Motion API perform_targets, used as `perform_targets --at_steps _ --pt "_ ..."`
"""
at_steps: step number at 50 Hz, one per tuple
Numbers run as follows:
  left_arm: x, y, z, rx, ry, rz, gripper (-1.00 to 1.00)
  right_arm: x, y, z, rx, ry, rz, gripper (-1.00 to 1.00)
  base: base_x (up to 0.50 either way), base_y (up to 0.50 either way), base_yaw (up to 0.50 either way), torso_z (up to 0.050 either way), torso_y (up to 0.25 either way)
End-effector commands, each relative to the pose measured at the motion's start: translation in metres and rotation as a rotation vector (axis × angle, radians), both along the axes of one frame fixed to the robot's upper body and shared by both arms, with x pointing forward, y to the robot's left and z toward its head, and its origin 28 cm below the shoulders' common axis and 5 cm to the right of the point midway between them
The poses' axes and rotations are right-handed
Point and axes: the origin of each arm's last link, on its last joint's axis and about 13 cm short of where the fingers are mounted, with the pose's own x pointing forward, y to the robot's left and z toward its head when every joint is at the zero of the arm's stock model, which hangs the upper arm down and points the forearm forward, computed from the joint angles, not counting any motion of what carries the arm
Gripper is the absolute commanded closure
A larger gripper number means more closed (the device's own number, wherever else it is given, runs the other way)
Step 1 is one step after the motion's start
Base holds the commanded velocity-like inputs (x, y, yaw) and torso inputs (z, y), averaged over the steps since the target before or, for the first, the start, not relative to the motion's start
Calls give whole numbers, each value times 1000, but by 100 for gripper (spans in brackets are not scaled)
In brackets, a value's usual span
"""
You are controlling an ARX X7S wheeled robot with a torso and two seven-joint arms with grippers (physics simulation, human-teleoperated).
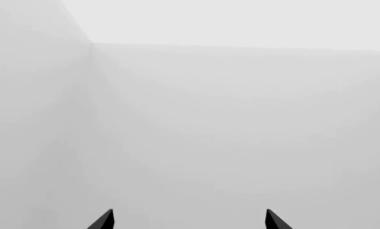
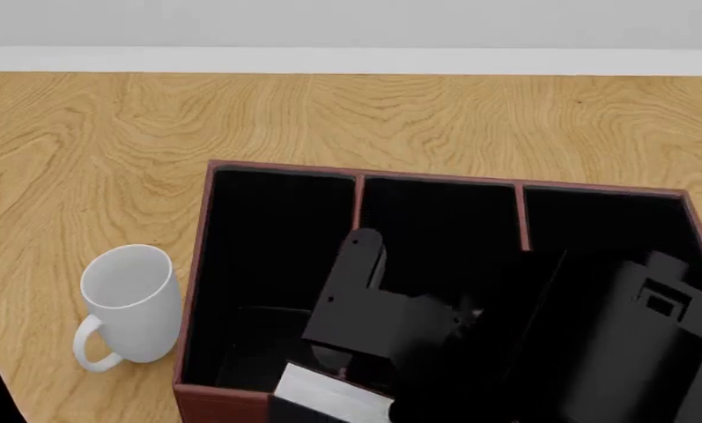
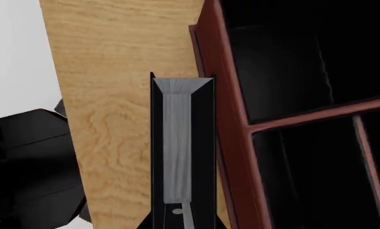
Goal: Pick up the book and place it in the right compartment of the caddy.
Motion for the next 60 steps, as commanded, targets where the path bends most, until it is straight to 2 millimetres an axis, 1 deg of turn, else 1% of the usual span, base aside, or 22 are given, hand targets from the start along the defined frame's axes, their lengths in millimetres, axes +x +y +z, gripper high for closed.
perform_targets --at_steps 1,12,20,23,27,29,35,36,39,42,43,44,45,48,52,57,60 --pt "0 0 0 -2 -5 1 -100 -15 -1 35 78 -91 44 100 0 0 0 0 0" --pt "-1 0 0 2 -8 0 -100 -32 0 61 156 -176 70 100 0 0 0 0 0" --pt "-1 0 1 3 -10 1 -100 -34 -2 84 194 -262 60 100 0 0 0 0 1" --pt "-1 0 1 3 -11 0 -100 -33 -4 97 204 -310 47 100 0 0 0 0 0" --pt "-1 0 1 -1 -13 -3 -100 -28 -4 112 197 -367 38 100 0 0 0 0 3" --pt "-2 0 1 0 -14 -5 -100 -26 -5 123 202 -397 25 100 0 0 0 0 0" --pt "-2 0 2 -6 -18 -9 -100 -12 -8 156 161 -482 -17 100 0 0 0 0 0" --pt "-2 0 2 -6 -18 -9 -100 -12 -8 158 157 -489 -18 100 0 0 0 0 0" --pt "-2 0 2 -8 -23 -10 -100 -4 -12 174 130 -526 -60 100 0 0 0 0 0" --pt "-3 0 2 -13 -31 -10 -100 2 -16 187 108 -552 -93 100 0 0 0 0 3" --pt "-3 0 3 -15 -36 -10 -100 4 -18 195 104 -570 -105 100 0 0 0 0 0" --pt "-3 0 3 -15 -37 -9 -100 4 -18 198 105 -578 -105 100 0 0 0 0 0" --pt "-4 0 3 -15 -41 -9 -100 6 -20 207 107 -599 -126 100 0 0 0 0 0" --pt "-4 1 4 -17 -42 -9 -100 10 -24 226 96 -637 -153 100 0 0 0 0 0" --pt "-5 1 4 -20 -55 -8 -100 12 -29 240 61 -652 -192 100 0 0 0 0 3" --pt "-7 1 5 -26 -63 -6 -100 14 -37 245 -11 -626 -242 100 0 0 0 0 0" --pt "-7 1 6 -30 -67 -10 -100 13 -42 249 -22 -629 -254 100 0 0 0 0 3"
